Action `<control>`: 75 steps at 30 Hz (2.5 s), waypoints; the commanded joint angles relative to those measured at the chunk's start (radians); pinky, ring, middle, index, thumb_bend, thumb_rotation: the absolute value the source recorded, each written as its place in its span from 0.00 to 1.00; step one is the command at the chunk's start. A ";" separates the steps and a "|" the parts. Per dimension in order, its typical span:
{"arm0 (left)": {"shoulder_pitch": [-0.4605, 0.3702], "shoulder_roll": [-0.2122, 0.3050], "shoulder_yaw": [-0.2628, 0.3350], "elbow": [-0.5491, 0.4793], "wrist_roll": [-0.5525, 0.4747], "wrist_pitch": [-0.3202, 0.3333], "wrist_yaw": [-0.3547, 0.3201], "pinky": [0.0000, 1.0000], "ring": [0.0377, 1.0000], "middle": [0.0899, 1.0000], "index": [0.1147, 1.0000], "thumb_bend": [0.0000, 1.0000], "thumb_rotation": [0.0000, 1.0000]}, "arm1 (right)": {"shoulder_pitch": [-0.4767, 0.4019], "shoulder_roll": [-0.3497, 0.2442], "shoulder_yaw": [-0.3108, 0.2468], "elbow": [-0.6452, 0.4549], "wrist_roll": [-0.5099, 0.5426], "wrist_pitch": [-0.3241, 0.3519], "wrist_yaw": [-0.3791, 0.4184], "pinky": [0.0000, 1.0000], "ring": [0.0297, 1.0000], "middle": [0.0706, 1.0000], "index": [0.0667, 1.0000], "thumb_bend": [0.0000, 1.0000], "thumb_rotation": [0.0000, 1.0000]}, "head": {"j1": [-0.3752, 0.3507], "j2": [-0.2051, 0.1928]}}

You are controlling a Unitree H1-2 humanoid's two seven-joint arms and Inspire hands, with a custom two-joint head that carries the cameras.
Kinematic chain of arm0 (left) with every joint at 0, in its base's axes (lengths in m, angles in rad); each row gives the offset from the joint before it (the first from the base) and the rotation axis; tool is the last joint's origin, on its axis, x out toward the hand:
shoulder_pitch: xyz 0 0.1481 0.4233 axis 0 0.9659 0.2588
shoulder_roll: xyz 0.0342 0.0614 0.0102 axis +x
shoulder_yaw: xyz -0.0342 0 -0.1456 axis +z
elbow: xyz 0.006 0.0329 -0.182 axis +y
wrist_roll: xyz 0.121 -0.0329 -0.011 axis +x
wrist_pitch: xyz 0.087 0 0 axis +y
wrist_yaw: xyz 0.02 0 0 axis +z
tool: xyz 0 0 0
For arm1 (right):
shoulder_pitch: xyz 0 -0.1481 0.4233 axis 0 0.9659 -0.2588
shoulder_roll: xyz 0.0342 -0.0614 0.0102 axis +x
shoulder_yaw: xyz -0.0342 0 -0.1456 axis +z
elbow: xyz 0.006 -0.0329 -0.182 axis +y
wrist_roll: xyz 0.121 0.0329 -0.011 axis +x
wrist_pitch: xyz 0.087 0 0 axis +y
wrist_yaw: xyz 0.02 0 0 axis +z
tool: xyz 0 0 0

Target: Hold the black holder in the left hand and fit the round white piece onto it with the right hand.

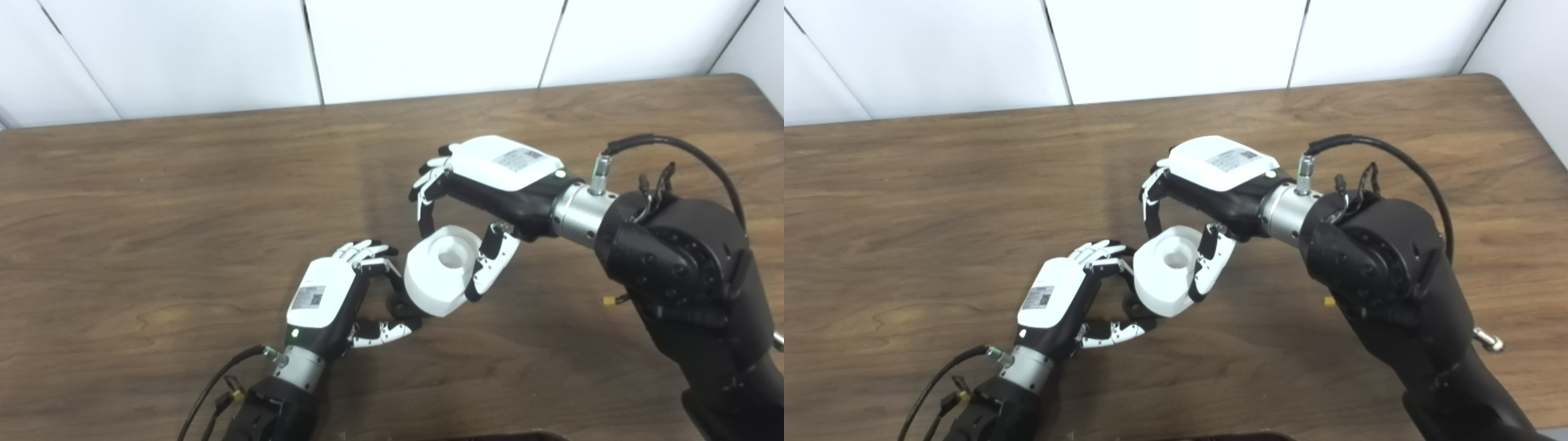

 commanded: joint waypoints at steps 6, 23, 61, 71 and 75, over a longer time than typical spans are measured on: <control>-0.002 -0.005 -0.019 0.030 0.022 0.004 -0.016 0.88 0.87 0.78 0.42 0.52 0.05 | -0.025 0.002 -0.002 -0.011 -0.008 -0.027 -0.012 1.00 0.91 0.80 0.45 0.52 0.14 | 0.002 0.002; -0.005 -0.012 -0.028 0.026 0.030 0.021 -0.025 0.88 0.87 0.79 0.42 0.52 0.05 | -0.023 0.006 -0.005 -0.003 -0.011 -0.040 -0.022 1.00 0.91 0.80 0.45 0.52 0.14 | 0.007 0.000; -0.006 -0.015 -0.037 0.024 0.035 0.028 -0.020 0.88 0.87 0.79 0.42 0.52 0.05 | -0.019 0.024 -0.013 0.018 -0.026 -0.063 -0.043 1.00 0.91 0.79 0.45 0.52 0.14 | 0.011 0.003; -0.007 -0.014 -0.038 0.014 0.039 0.038 -0.027 0.88 0.87 0.79 0.42 0.52 0.05 | -0.023 0.048 -0.011 0.028 -0.039 -0.058 -0.040 1.00 0.91 0.79 0.45 0.52 0.14 | 0.012 0.007; -0.009 -0.013 -0.041 0.014 0.036 0.041 -0.024 0.88 0.87 0.79 0.42 0.52 0.05 | -0.020 0.055 -0.007 0.030 -0.043 -0.059 -0.039 1.00 0.91 0.79 0.45 0.52 0.14 | 0.013 0.009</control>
